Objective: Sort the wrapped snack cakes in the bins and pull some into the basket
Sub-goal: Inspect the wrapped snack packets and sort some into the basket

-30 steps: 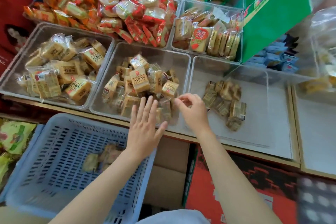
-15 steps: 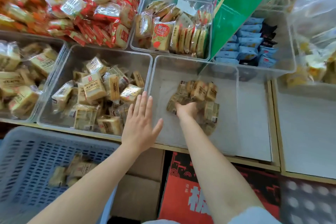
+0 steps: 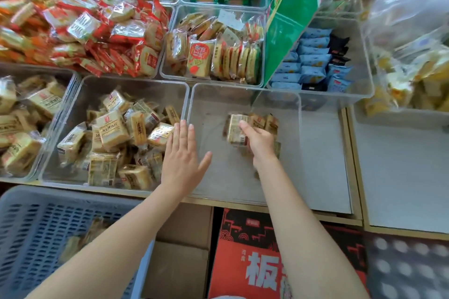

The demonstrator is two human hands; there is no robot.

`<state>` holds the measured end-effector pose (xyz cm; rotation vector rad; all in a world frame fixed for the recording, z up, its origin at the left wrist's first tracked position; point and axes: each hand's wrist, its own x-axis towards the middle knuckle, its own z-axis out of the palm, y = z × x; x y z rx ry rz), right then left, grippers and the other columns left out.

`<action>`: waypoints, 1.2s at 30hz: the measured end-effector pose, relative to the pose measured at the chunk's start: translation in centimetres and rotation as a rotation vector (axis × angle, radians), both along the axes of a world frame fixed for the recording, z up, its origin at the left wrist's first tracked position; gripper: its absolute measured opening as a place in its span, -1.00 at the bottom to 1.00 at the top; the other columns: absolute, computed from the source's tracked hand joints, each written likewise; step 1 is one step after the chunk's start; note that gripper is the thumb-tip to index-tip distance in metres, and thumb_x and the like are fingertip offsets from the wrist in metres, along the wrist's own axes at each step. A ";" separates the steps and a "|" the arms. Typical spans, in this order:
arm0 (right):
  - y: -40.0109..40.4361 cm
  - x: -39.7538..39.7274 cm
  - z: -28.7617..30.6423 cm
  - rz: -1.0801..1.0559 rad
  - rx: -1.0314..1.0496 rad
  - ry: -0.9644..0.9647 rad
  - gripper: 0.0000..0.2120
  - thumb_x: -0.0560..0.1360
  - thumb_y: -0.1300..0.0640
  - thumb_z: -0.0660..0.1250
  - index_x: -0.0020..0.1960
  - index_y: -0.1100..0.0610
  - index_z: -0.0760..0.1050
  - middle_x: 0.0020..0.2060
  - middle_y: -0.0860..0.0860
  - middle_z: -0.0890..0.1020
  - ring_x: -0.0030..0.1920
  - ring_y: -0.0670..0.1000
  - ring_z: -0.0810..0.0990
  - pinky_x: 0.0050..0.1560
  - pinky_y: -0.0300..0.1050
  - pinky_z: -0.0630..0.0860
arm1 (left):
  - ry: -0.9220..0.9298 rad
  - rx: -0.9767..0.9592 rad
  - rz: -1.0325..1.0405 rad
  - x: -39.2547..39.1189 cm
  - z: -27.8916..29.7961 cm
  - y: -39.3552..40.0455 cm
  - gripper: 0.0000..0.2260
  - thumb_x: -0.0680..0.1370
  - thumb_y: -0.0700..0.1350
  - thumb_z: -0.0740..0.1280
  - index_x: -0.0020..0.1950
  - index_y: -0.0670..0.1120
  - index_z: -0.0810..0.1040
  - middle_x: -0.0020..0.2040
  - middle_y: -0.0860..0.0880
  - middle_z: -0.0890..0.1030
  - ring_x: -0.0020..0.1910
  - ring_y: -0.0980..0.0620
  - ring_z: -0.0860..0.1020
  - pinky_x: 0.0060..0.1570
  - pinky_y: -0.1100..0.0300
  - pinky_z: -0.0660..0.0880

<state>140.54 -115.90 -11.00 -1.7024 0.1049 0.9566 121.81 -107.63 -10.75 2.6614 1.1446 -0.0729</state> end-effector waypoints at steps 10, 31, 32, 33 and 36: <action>1.0 3.5 -1.9 0.047 -0.289 -0.264 -0.37 0.52 -0.22 0.42 0.43 0.12 0.42 0.37 0.13 0.44 0.39 0.20 0.44 0.44 0.17 0.40 | 0.071 0.028 -0.019 0.7 -0.1 0.3 -0.20 0.63 0.30 -0.03 0.66 -0.17 -0.22 0.65 -0.18 -0.30 0.63 -0.12 -0.32 0.61 0.00 -0.26; 4.1 0.4 -1.8 0.378 -0.293 -0.318 -0.22 0.47 -0.27 0.45 0.47 0.21 0.37 0.42 0.16 0.46 0.41 0.20 0.44 0.38 0.09 0.40 | -0.072 -0.079 0.045 0.7 0.5 0.3 -0.22 0.65 0.23 0.14 0.68 -0.14 -0.13 0.69 -0.11 -0.19 0.65 -0.03 -0.24 0.57 0.16 -0.27; 4.3 0.6 -1.6 0.386 -0.295 -0.283 -0.20 0.48 -0.25 0.46 0.49 0.24 0.33 0.45 0.16 0.44 0.44 0.20 0.42 0.39 0.08 0.38 | -0.108 -0.100 0.060 0.7 0.6 0.3 -0.23 0.65 0.20 0.17 0.68 -0.14 -0.11 0.69 -0.10 -0.16 0.66 -0.02 -0.22 0.56 0.19 -0.27; 4.5 0.6 -1.4 0.389 -0.291 -0.239 -0.16 0.48 -0.24 0.46 0.52 0.26 0.29 0.47 0.17 0.42 0.46 0.20 0.40 0.39 0.06 0.38 | -0.134 -0.113 0.070 0.6 0.6 0.3 -0.24 0.65 0.17 0.19 0.68 -0.14 -0.09 0.69 -0.10 -0.14 0.66 -0.01 -0.20 0.55 0.21 -0.26; 4.7 -0.1 -1.3 0.400 -0.257 -0.132 -0.09 0.45 -0.24 0.50 0.53 0.31 0.25 0.47 0.19 0.41 0.46 0.21 0.39 0.38 0.04 0.38 | -0.156 -0.126 0.076 0.6 0.6 0.2 -0.25 0.64 0.15 0.21 0.68 -0.14 -0.06 0.69 -0.09 -0.12 0.66 -0.01 -0.18 0.55 0.22 -0.25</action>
